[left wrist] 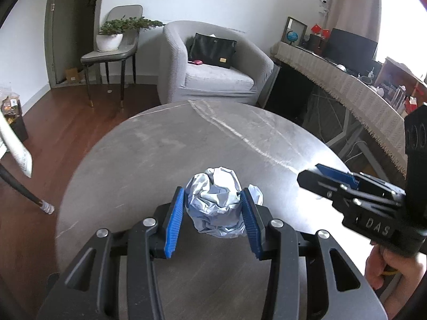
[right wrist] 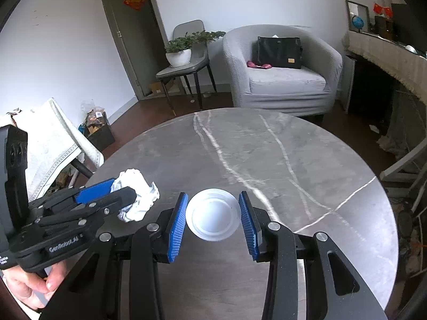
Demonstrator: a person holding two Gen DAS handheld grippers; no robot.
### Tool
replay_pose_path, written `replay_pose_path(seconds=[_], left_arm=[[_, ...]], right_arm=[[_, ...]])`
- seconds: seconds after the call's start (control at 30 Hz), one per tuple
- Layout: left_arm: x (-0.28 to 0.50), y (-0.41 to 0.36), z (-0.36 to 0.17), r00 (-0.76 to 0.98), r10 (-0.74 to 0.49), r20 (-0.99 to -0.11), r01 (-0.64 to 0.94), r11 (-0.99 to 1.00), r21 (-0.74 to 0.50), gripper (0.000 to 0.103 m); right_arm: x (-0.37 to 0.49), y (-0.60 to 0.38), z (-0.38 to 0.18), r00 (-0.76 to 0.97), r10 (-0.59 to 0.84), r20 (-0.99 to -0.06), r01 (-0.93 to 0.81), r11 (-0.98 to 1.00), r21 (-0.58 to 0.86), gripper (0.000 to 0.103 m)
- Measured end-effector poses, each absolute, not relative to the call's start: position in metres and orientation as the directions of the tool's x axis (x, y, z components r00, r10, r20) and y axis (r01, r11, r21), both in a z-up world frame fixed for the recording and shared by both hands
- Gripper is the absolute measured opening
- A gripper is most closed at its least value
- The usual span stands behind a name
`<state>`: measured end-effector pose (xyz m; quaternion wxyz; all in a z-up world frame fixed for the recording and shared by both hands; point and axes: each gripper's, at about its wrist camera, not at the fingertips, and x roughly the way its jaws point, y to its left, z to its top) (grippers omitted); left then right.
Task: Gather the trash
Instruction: 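Carry the paper ball and white cup over the green bin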
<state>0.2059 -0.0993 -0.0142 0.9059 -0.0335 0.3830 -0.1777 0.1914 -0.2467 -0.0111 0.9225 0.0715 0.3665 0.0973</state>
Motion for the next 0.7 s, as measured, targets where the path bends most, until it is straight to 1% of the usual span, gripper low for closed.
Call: replay_pose_path(seconds=[0.23, 0.7], left_arm=[[0.178, -0.067, -0.002, 0.676, -0.295, -0.675, 0.271, 0.952, -0.145, 0.045], [0.127, -0.004, 0.001, 0.71, -0.223, -0.668, 0.221, 0.971, -0.089, 0.045]], right_arm=[[0.181, -0.21, -0.004, 0.708, 0.269, -0.653, -0.178, 0.963, 0.204, 0.04], [0.15, -0.146, 0.004, 0.704, 0.335, -0.627, -0.264, 0.942, 0.207, 0.04]])
